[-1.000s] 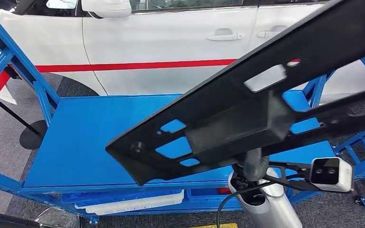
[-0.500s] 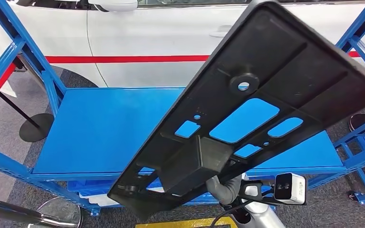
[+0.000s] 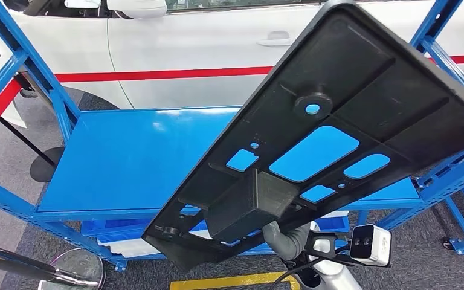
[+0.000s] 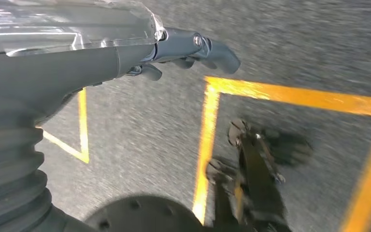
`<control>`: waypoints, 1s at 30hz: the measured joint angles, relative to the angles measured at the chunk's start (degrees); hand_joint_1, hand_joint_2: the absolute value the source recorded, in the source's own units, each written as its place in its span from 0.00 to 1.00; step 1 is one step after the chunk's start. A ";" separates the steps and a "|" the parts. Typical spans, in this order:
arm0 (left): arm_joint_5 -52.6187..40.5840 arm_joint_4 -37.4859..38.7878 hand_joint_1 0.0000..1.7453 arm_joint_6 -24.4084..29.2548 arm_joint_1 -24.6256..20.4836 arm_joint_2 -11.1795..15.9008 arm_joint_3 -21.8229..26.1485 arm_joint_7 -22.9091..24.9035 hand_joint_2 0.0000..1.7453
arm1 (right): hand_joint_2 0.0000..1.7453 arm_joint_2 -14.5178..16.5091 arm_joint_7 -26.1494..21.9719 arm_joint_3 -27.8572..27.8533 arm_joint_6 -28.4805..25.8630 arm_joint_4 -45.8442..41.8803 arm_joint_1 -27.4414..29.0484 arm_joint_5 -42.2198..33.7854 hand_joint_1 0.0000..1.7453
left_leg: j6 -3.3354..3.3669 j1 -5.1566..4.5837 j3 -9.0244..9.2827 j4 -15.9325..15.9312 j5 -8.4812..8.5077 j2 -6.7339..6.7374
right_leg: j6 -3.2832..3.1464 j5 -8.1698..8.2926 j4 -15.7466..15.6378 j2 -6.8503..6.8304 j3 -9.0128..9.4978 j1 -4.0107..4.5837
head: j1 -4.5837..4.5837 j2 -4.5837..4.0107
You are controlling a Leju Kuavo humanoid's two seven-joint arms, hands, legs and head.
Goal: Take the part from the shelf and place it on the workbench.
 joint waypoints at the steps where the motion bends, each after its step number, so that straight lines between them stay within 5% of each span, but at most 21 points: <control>1: 0.10 0.00 0.00 0.23 0.03 0.01 0.00 0.17 1.00 | 1.00 -0.01 -0.03 -0.13 0.02 -0.01 0.14 0.10 0.95 | -0.04 0.02 -0.53 1.58 -1.19 0.00 | -0.07 0.18 0.02 0.00 -0.25 0.06 | 0.00 0.00; 4: 1.12 0.00 0.00 1.97 0.25 0.09 0.29 0.75 1.00 | 1.00 -0.07 -0.27 -1.33 0.84 0.05 1.30 0.73 0.95 | -0.10 -0.01 -1.71 9.38 -5.08 0.00 | -0.31 1.72 0.27 -0.08 -2.49 0.61 | 0.00 0.00; 7: 2.65 -0.10 0.00 3.11 0.99 -0.01 1.53 -1.39 1.00 | 1.00 -0.20 -0.57 -4.54 4.36 -0.66 5.77 3.48 0.95 | 1.26 -0.82 8.34 -1.71 -2.78 -0.05 | 0.59 4.70 0.74 -0.36 -5.58 1.12 | 0.01 0.00; 8: 2.86 -0.14 0.00 3.10 1.25 -0.11 1.88 -2.10 1.00 | 1.00 -0.21 -0.60 -5.55 5.46 -1.23 7.38 4.27 0.95 | 1.73 -0.92 10.44 -5.44 -2.52 -0.03 | 1.07 5.28 0.77 -0.41 -5.86 1.15 | 0.02 0.00; 9: 2.84 -0.14 0.00 3.08 1.43 -0.21 2.03 -2.26 1.00 | 1.00 -0.22 -0.61 -6.33 6.28 -1.74 8.34 4.51 0.95 | 2.02 -0.84 10.21 -5.77 -2.00 0.11 | 1.39 5.02 0.99 -0.28 -6.07 1.07 | 0.01 0.00; 11: 2.63 -0.15 0.00 2.99 1.61 -0.37 2.14 -2.37 1.00 | 1.00 -0.26 -0.61 -8.23 7.97 -2.70 10.02 4.74 0.95 | 2.67 -0.54 9.22 -6.27 -0.60 0.39 | 2.10 1.37 4.00 0.04 -7.27 0.85 | 0.02 0.00; 13: 2.24 -0.15 0.00 2.83 1.64 -0.46 2.16 -2.34 1.00 | 1.00 -0.34 -0.61 -10.26 9.47 -3.41 11.36 4.83 0.95 | 2.93 -0.55 7.66 -6.24 0.70 0.52 | 2.78 -4.46 11.08 0.21 -9.29 0.36 | 0.02 0.00; 15: 1.89 -0.15 0.00 2.58 1.68 -0.52 2.16 -2.22 1.00 | 1.00 -0.51 -0.61 -11.88 10.41 -3.77 12.31 4.77 0.95 | 2.72 -0.52 5.91 -6.04 1.93 0.59 | 3.34 -6.30 16.91 0.20 -10.10 -0.12 | 0.02 0.00; 16: 1.72 -0.15 0.00 2.41 1.68 -0.56 2.16 -2.13 1.00 | 1.00 -0.66 -0.61 -12.50 10.65 -3.88 12.63 4.68 0.95 | 2.55 -0.46 4.96 -5.85 2.50 0.63 | 3.58 -5.18 17.22 0.19 -9.20 -0.36 | 0.01 0.00; 18: 1.30 -0.15 0.00 2.07 1.64 -0.64 2.16 -2.04 1.00 | 1.00 -1.15 -0.62 -13.49 10.91 -4.18 13.07 4.29 0.95 | 2.10 -0.28 3.17 -5.18 3.45 0.67 | 3.97 -2.03 11.85 0.19 -4.35 -0.84 | 0.01 0.00; 20: 0.84 -0.17 0.00 1.86 1.66 -0.68 2.16 -2.05 1.00 | 1.00 -2.06 -0.62 -14.40 11.25 -4.62 13.36 3.51 0.95 | 1.50 -0.27 1.96 -4.32 4.11 0.58 | 3.84 -2.17 3.47 0.37 1.66 -0.88 | 0.00 0.00; 22: 0.37 -0.20 0.00 1.67 1.69 -0.67 2.16 -2.24 1.00 | 1.00 -3.36 -0.63 -15.52 11.92 -4.96 13.53 2.36 0.95 | 0.79 -0.33 1.62 -3.92 4.76 0.50 | 3.05 -3.43 -0.27 0.62 3.96 -0.54 | -0.02 0.00; 24: -0.03 -0.20 0.00 1.30 1.68 -0.65 2.15 -2.59 1.00 | 1.00 -4.80 -0.63 -16.98 12.72 -5.02 13.36 0.97 0.95 | 0.08 -0.16 1.24 -3.76 5.11 0.39 | 1.90 -2.65 -0.28 0.53 3.18 -0.43 | -0.03 0.00; 25: -0.22 -0.20 0.00 1.07 1.64 -0.64 2.14 -2.76 1.00 | 1.00 -5.50 -0.63 -17.72 12.92 -4.97 13.03 0.24 0.95 | -0.16 -0.05 0.64 -2.81 3.88 0.34 | 1.28 -1.99 -0.28 0.41 2.53 -0.41 | -0.03 0.00; 28: -0.65 -0.20 0.00 0.53 1.33 -0.58 2.14 -3.02 1.00 | 1.00 -7.20 -0.63 -19.03 12.23 -4.77 11.89 -1.14 0.95 | -0.48 0.14 -2.30 6.07 -4.37 0.32 | 0.20 0.17 -0.33 0.16 0.03 -0.15 | -0.04 0.00; 30: -0.72 -0.20 0.00 0.37 1.01 -0.46 2.14 -3.05 1.00 | 1.00 -8.01 -0.63 -19.31 11.71 -4.55 11.57 -1.42 0.95 | -0.51 0.12 -3.25 12.57 -6.72 0.31 | 0.07 1.45 -0.18 0.02 -1.69 0.30 | -0.04 0.00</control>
